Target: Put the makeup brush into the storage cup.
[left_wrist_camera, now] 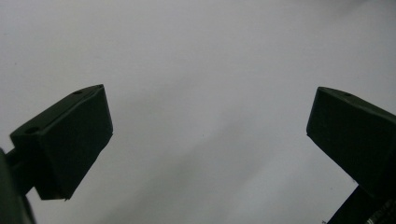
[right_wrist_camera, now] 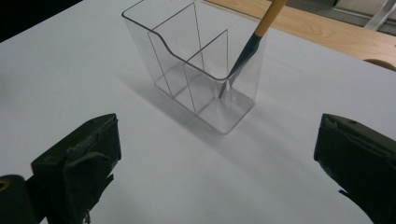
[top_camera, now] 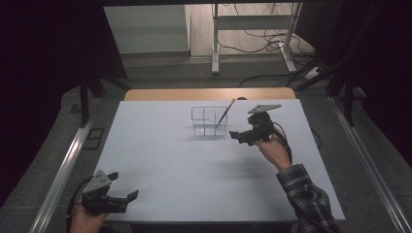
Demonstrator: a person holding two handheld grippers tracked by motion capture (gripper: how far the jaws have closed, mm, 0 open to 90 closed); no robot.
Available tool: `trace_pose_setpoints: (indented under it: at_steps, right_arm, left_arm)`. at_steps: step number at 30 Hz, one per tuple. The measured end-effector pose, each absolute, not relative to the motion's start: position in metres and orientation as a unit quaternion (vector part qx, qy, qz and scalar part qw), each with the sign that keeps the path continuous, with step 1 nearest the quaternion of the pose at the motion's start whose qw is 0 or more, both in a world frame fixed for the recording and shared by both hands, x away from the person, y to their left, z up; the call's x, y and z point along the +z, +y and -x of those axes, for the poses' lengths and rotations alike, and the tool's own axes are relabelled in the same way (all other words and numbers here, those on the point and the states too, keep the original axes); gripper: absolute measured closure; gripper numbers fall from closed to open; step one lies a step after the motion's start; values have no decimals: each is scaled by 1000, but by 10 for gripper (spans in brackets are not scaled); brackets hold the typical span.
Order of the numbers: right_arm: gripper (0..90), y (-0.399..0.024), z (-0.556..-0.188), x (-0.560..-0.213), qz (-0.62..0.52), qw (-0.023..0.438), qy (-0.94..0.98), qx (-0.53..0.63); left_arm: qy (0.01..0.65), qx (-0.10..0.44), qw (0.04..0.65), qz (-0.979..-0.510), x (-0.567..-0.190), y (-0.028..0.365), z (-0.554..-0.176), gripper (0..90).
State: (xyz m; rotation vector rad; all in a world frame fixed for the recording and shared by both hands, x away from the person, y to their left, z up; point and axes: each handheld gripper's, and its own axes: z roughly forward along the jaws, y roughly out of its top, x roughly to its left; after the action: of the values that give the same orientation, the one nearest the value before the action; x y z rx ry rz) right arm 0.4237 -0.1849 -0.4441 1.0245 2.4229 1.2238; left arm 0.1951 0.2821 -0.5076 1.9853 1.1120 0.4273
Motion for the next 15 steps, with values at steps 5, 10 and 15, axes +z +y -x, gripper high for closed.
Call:
trace_pose_setpoints:
  at_steps: [5, 10, 15]
  right_arm:
    - [0, -188, -419, -446, -348, 115, 828, 425]
    - [0, -190, -412, -446, -346, 118, 829, 423]
    - [0, -194, -406, -446, -346, 122, 828, 424]
  left_arm:
    - [437, 172, 399, -787, -508, 282, -195, 10]
    - [435, 173, 399, -789, -507, 282, -195, 10]
    - [435, 172, 401, -788, -507, 282, -195, 10]
